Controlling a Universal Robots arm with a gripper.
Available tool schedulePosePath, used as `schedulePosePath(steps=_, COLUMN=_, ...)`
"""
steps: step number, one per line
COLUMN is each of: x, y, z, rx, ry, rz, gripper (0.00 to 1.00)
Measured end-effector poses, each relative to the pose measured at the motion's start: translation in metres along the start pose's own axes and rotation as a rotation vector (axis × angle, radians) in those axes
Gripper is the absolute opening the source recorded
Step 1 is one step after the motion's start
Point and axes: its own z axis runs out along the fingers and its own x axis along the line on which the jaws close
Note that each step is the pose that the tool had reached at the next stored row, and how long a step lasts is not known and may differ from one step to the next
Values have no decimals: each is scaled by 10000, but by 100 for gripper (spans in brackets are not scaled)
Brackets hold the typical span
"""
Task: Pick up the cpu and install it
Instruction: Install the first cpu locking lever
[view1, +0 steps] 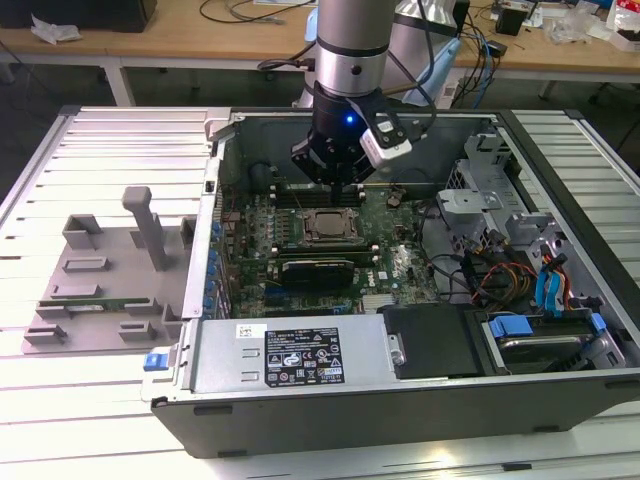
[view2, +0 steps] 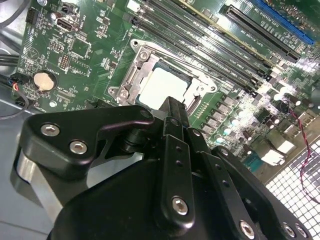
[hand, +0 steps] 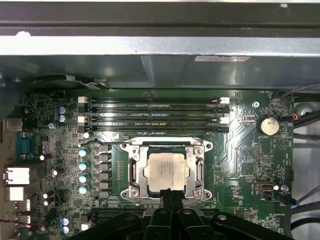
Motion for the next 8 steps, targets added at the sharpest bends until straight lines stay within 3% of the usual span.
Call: schedulePosePath(steps=8, x=0, y=0, z=0, rx=1, ry=-10, rz=-463, gripper=11)
